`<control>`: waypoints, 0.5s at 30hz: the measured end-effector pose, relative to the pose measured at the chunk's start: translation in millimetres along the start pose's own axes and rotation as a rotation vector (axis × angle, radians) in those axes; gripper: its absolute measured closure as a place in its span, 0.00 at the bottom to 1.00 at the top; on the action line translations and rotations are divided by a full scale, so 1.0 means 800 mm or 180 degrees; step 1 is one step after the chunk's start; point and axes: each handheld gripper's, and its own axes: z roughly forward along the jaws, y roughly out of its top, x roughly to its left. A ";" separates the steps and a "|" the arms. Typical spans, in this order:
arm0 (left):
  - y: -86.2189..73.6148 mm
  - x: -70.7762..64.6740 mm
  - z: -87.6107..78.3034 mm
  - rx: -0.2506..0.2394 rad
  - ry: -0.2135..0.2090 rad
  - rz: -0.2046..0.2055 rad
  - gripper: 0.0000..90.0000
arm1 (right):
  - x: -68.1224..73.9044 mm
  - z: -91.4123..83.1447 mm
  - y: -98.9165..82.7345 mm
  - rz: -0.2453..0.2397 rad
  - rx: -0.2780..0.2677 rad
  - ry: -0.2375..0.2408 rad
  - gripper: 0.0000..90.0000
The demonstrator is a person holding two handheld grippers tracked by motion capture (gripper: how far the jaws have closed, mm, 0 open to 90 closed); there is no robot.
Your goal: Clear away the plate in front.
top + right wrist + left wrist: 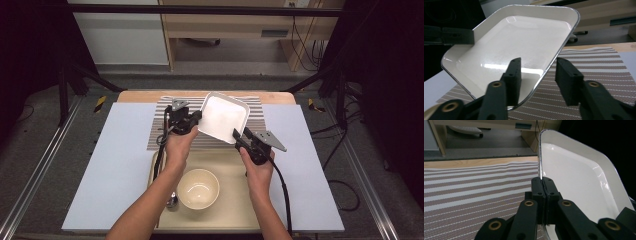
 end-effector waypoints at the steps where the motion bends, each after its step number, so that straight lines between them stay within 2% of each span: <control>1: -0.001 -0.001 -0.001 -0.0016 0.0013 -0.0015 0.99 | 0.002 -0.002 0.000 0.0019 -0.0021 -0.0066 0.71; 4: -0.005 -0.005 -0.003 -0.0043 0.0059 -0.0056 0.99 | 0.003 -0.003 0.002 0.0030 -0.0049 -0.0127 0.76; 7: -0.012 -0.012 -0.007 -0.0046 0.0062 -0.0093 0.98 | 0.002 -0.005 0.005 0.0063 -0.0114 -0.0255 0.84; 12: -0.026 -0.023 -0.015 0.0007 -0.0040 -0.0132 0.96 | -0.005 -0.011 0.015 0.0203 -0.0211 -0.0393 0.97; 15: -0.034 -0.028 -0.019 -0.0005 -0.0105 -0.0097 0.93 | -0.008 -0.016 0.027 0.0234 -0.0206 -0.0395 0.99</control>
